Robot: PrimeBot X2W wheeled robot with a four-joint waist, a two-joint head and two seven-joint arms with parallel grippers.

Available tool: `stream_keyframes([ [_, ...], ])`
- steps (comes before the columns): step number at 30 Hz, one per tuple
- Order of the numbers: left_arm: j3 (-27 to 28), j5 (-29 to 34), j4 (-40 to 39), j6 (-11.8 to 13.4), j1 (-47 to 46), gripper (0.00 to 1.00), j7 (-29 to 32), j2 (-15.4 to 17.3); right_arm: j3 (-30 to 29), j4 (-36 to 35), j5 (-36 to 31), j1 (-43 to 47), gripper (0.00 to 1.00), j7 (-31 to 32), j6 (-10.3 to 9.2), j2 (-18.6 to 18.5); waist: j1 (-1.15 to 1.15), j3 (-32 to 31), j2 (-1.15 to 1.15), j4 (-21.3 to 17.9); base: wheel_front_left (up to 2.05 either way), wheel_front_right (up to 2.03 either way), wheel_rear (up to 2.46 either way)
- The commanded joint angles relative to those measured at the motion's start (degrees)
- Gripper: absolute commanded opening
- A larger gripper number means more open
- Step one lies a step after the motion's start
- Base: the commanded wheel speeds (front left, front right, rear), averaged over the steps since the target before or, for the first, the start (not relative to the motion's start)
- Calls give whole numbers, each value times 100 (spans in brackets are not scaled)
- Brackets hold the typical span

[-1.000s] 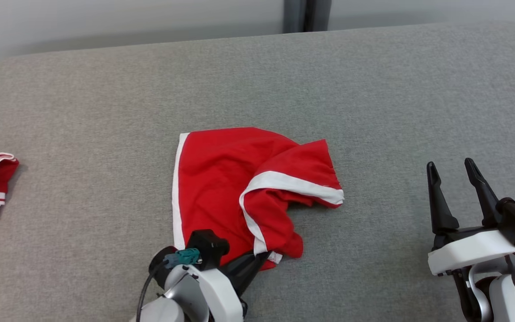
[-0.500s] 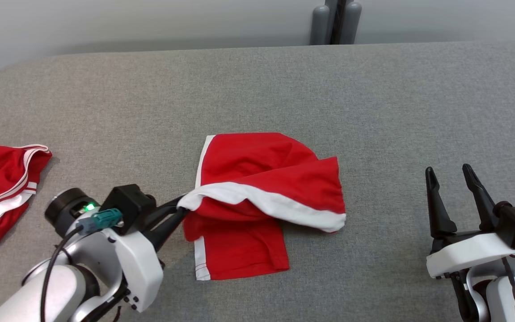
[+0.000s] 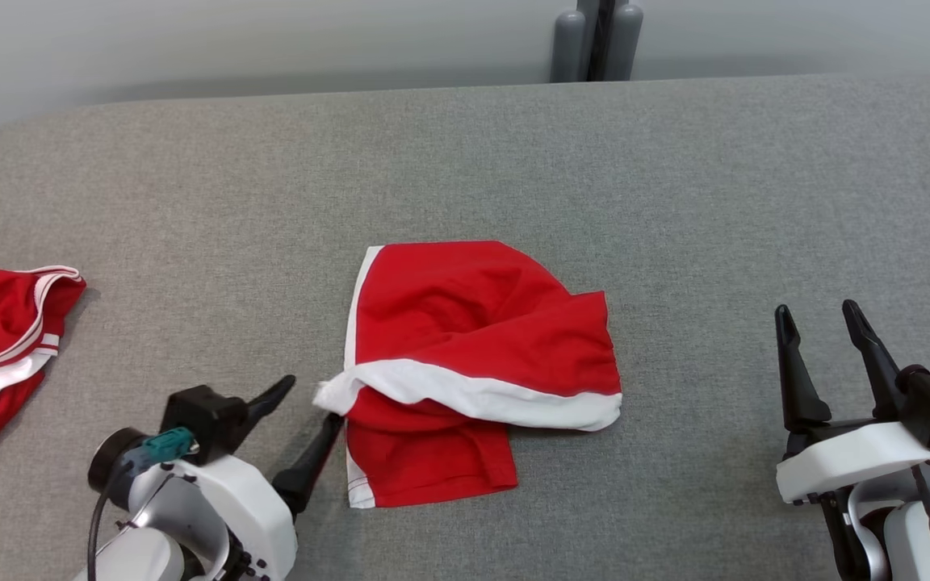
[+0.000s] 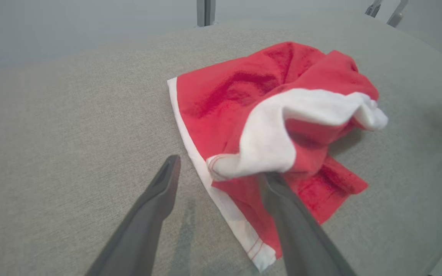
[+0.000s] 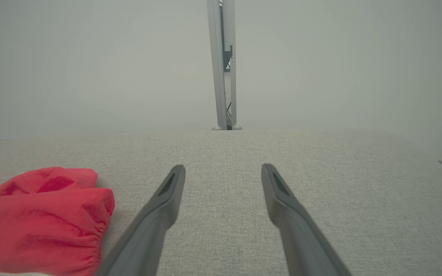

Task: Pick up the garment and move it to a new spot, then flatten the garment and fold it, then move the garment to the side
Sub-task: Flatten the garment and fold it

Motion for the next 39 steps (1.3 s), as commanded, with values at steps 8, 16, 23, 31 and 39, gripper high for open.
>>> stream_keyframes([
  [8,583,-163,445,466,313,100,-854,-105,-107,-145,-134,129,100,122,-2,-30,0,-250,0,62,0,0,0],
  [16,1255,-424,211,910,632,100,-1657,-224,-175,-287,-189,281,100,166,-2,-30,0,-576,0,98,0,0,0],
  [23,1445,-247,-362,1362,970,100,-1911,-313,-122,-446,-208,443,100,270,-2,-30,0,-806,0,89,0,0,0],
  [31,1406,-180,-731,1565,1173,100,-1808,-245,-96,-558,-145,579,100,336,-2,-30,0,-858,0,101,0,0,0],
  [39,1374,-199,-819,1610,1129,100,-1728,-239,-83,-585,-152,530,100,385,-2,-30,0,-810,0,141,0,0,0],
])
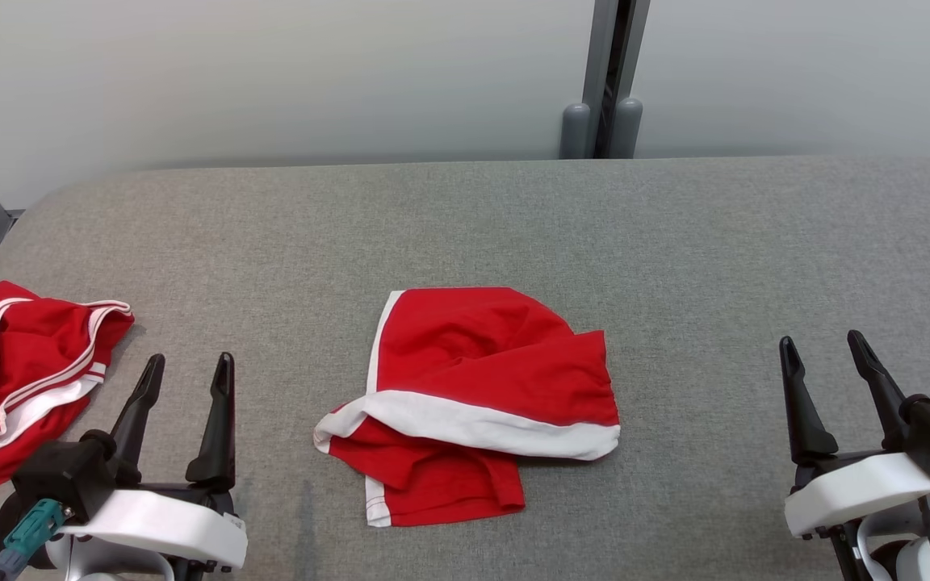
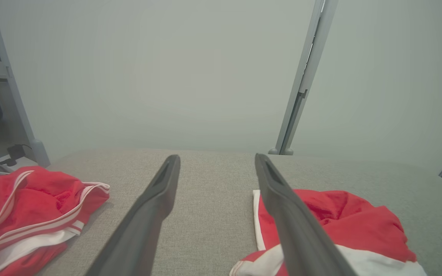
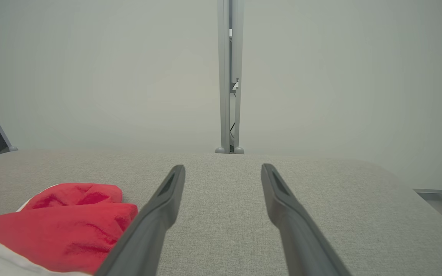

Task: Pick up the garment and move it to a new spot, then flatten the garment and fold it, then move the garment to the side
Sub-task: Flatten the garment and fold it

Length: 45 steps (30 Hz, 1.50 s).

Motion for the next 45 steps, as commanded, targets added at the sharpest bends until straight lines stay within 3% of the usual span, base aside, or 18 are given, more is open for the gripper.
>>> stream_keyframes([
  [1,7,6,-22,17,-38,100,8,31,-3,-22,20,-17,100,38,-2,-30,0,11,0,10,0,0,0],
  [4,-24,17,-15,-66,-165,100,43,61,-4,-40,-12,-51,100,36,-2,-29,0,50,0,31,0,0,0],
  [13,-544,-241,679,-718,-471,100,534,-65,150,-58,-48,-163,100,89,-2,-30,0,315,0,-45,0,0,0],
  [21,-825,-513,1939,-1331,-808,100,698,-329,246,-20,-58,-287,100,79,-2,-30,0,625,0,-190,0,0,0],
  [30,-977,-577,3073,-1857,-1331,100,659,-558,303,-4,-75,-407,100,68,-2,-29,0,862,0,-242,0,0,0],
  [31,-1007,-574,3151,-1931,-1385,96,656,-575,318,7,-80,-410,100,71,-2,-30,0,877,0,-245,0,0,0],
  [33,-1059,-549,3299,-2048,-1488,40,608,-595,342,19,-84,-430,100,70,-2,-30,0,907,0,-245,0,0,0],
  [35,-1103,-520,3423,-2132,-1559,0,553,-610,385,40,-95,-452,100,71,-2,-28,0,932,0,-241,0,0,0],
  [40,-1195,-498,3661,-2273,-1691,0,420,-642,653,136,-111,-485,100,116,-2,-28,0,950,0,-219,0,0,0],
  [45,-1253,-462,3760,-2308,-1782,0,355,-643,1289,401,-12,-397,100,263,-2,-31,0,957,0,-153,0,0,0],
])
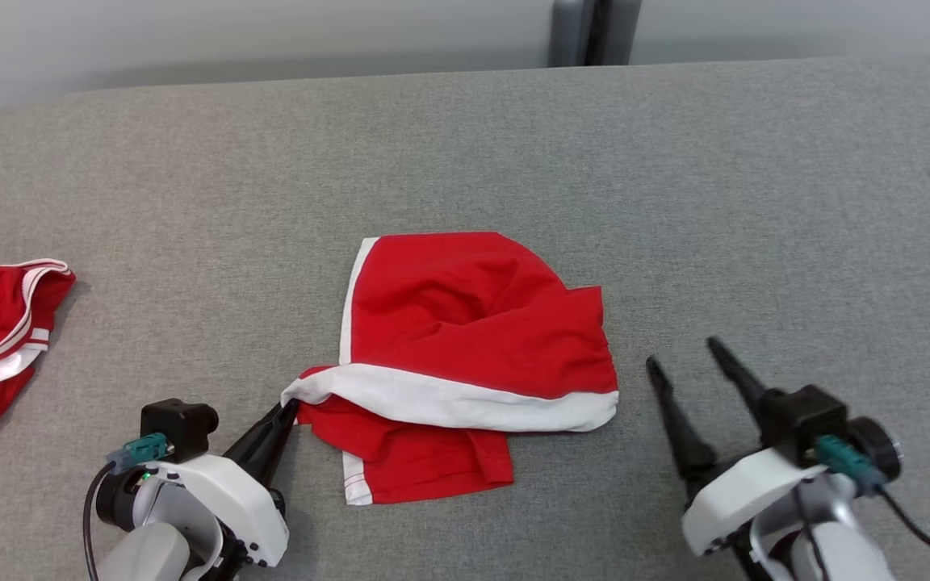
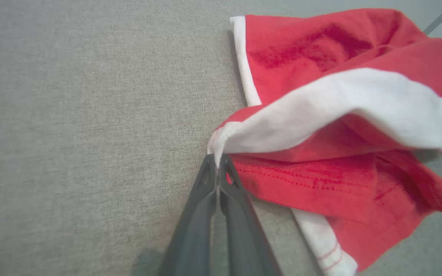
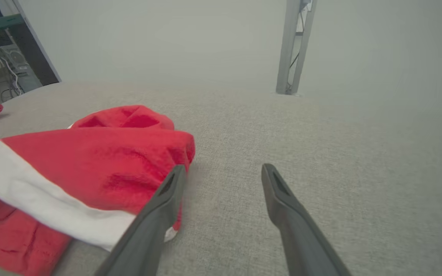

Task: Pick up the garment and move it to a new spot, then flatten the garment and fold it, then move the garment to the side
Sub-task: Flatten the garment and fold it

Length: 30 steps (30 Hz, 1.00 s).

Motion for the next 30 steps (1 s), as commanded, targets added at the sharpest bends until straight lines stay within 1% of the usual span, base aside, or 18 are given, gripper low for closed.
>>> stream_keyframes([
  [1,-13,49,38,-21,-147,0,-54,13,201,165,57,49,100,75,-3,-35,0,11,0,51,0,0,0],
  [7,-82,103,17,-18,-259,0,-101,-33,733,770,247,-66,100,187,-3,-32,0,73,0,181,0,0,0],
  [11,-124,152,-33,-1,-288,0,-145,-42,852,1167,352,-227,100,182,-3,-32,0,119,0,252,0,0,0],
  [12,-124,152,-33,-1,-288,0,-145,-42,852,1167,352,-227,100,182,-3,-32,0,119,0,252,0,0,0],
  [13,-129,168,-55,8,-293,0,-170,-37,869,1241,386,-269,87,177,-3,-32,0,126,0,263,0,0,0],
  [14,-133,181,-84,20,-298,0,-180,-31,874,1318,386,-321,46,155,-3,-32,0,133,0,274,0,0,0],
  [15,-134,204,-122,34,-305,0,-210,-23,867,1357,429,-367,12,119,-3,-32,0,141,0,287,0,0,0],
  [16,-139,231,-166,50,-314,0,-243,-8,858,1395,466,-410,0,100,-3,-32,0,147,0,298,0,0,0],
  [19,-111,323,-399,145,-321,0,-368,57,765,1367,498,-505,0,-54,-3,-32,0,149,0,316,0,0,0],
  [22,-59,439,-784,288,-333,0,-476,135,593,1142,469,-593,0,-213,-3,-32,0,130,0,322,0,0,0],
  [25,-3,589,-1315,464,-351,0,-536,274,394,740,428,-638,0,-328,-3,-44,0,89,0,303,0,0,0],
  [30,88,828,-2402,793,-402,0,-479,535,14,-142,409,-740,0,-295,-3,-55,0,-8,0,237,0,0,0],
])
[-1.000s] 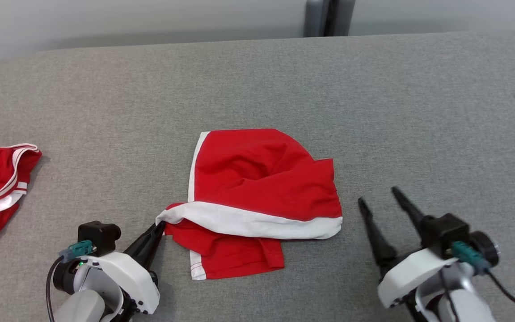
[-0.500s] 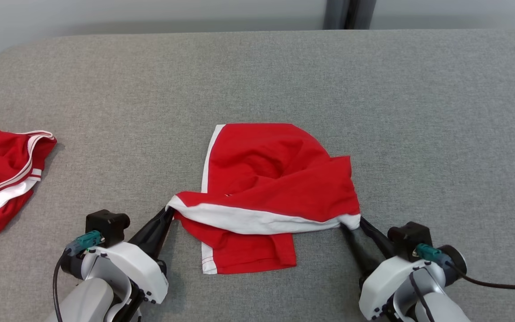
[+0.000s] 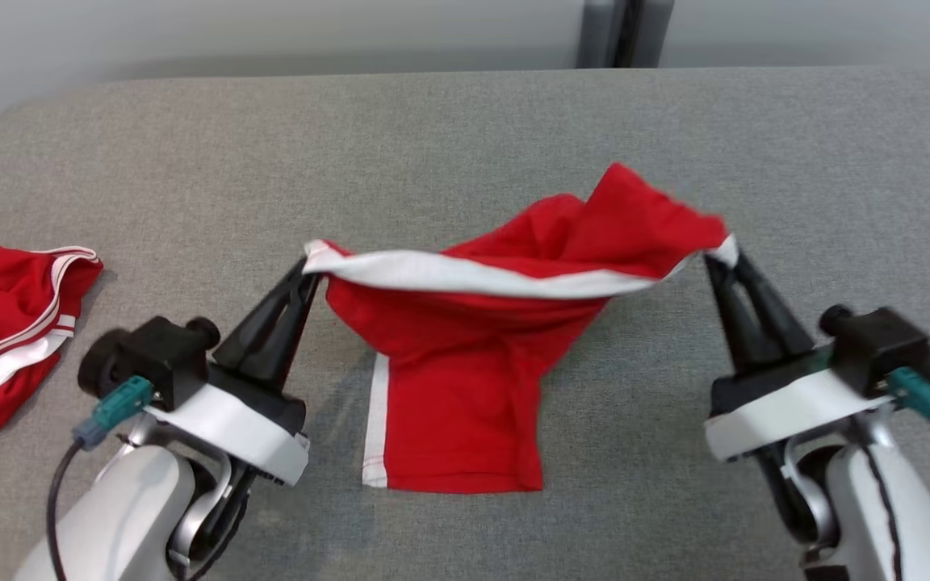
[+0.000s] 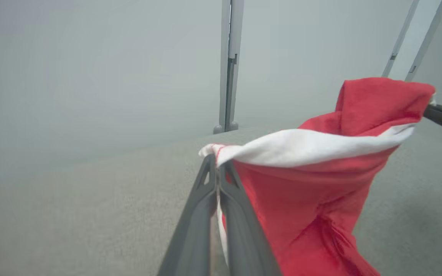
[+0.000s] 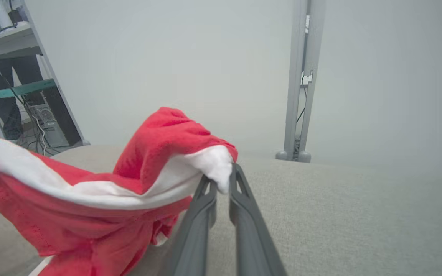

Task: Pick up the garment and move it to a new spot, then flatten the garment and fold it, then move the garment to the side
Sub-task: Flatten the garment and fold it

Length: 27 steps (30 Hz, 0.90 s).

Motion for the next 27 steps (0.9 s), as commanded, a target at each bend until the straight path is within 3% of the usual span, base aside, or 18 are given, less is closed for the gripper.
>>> stream_keyframes([
  [1,54,73,-269,103,-120,0,31,103,-116,-247,-15,-70,0,29,-3,-31,0,-45,0,-36,0,0,0],
  [14,311,623,-2805,1013,-176,0,750,655,-1094,-2304,265,145,0,507,-3,-3,0,-403,0,-335,0,0,0],
  [18,296,622,-3031,1134,-71,0,884,695,-1143,-2397,430,356,0,590,-3,-4,0,-400,0,-397,0,0,0],
  [27,354,498,-3099,1145,-270,0,906,597,-1216,-2234,890,231,0,660,-3,-3,0,-279,0,-417,0,0,0],
])
